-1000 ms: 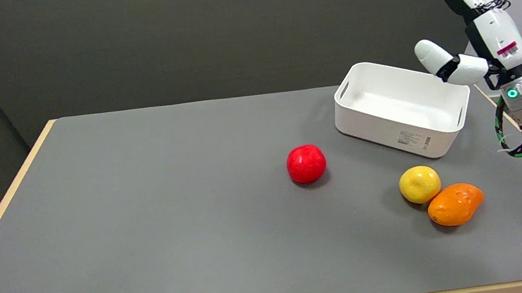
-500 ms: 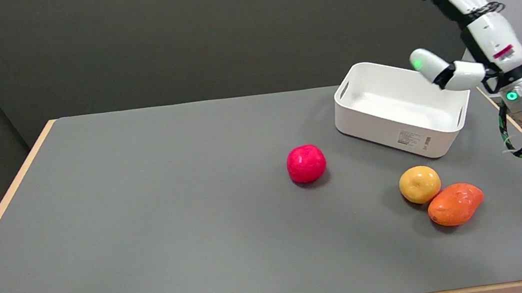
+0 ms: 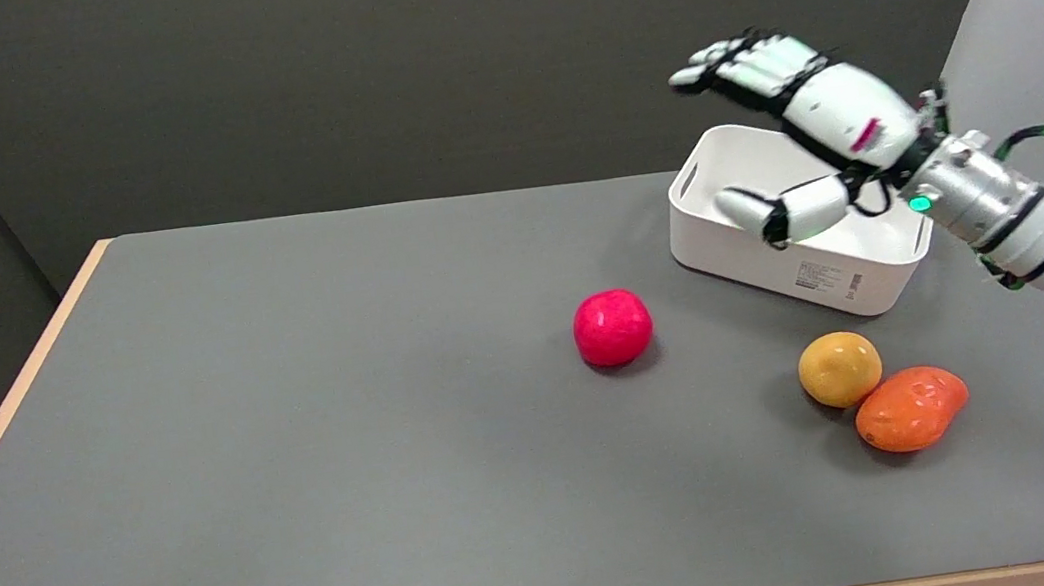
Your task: Pick up tomato.
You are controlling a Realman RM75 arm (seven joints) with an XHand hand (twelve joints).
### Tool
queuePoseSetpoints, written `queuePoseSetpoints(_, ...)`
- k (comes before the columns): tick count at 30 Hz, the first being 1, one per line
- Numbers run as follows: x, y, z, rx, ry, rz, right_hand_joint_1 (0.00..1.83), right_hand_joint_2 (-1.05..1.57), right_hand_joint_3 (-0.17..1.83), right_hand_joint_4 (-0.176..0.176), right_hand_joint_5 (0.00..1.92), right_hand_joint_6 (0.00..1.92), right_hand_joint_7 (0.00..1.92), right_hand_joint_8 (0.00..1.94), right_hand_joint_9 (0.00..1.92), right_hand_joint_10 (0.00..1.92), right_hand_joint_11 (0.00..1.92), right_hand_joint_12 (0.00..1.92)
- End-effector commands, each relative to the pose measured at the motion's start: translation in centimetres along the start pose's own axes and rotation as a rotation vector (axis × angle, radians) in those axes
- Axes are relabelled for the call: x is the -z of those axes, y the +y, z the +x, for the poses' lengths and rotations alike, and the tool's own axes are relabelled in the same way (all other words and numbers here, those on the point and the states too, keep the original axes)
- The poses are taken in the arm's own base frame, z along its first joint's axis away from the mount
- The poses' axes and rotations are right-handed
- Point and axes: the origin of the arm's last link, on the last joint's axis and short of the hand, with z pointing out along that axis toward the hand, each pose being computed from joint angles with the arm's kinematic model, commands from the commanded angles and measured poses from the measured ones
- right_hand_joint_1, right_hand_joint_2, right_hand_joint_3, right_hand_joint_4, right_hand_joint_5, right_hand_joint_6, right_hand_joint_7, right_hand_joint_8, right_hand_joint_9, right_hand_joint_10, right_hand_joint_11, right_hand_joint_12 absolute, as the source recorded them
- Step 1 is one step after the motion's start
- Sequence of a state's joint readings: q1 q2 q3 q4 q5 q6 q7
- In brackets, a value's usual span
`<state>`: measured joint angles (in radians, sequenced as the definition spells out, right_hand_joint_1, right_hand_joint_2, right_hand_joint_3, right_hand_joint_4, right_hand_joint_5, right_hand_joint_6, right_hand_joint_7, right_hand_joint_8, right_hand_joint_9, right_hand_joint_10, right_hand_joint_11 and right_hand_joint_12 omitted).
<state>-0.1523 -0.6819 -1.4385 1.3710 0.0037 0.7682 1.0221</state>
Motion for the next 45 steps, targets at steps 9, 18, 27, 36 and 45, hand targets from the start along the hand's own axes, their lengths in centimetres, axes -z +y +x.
queuePoseSetpoints(9,-7.8,-7.6,-4.1,-0.057,-0.283,0.089,0.20,0.52,0.97,0.109,0.10,0.42,0.13,0.29,0.03,0.50,0.00,0.95)
queuePoseSetpoints(18,-8.6,-7.8,-4.6,-0.075,-0.307,0.066,0.21,0.53,0.97,0.108,0.10,0.42,0.12,0.29,0.04,0.49,0.00,0.95)
queuePoseSetpoints(27,-7.6,-6.8,-6.9,-0.217,-0.356,-0.007,0.23,0.54,0.98,0.113,0.13,0.44,0.17,0.30,0.05,0.53,0.00,0.98)
queuePoseSetpoints(36,-6.9,-7.6,-10.8,-0.137,-0.465,-0.043,0.32,0.55,0.98,0.119,0.15,0.46,0.19,0.31,0.07,0.53,0.00,1.00)
queuePoseSetpoints(45,-6.8,-8.5,-13.5,-0.116,-0.507,-0.057,0.32,0.54,0.98,0.119,0.15,0.46,0.18,0.31,0.06,0.53,0.00,1.00)
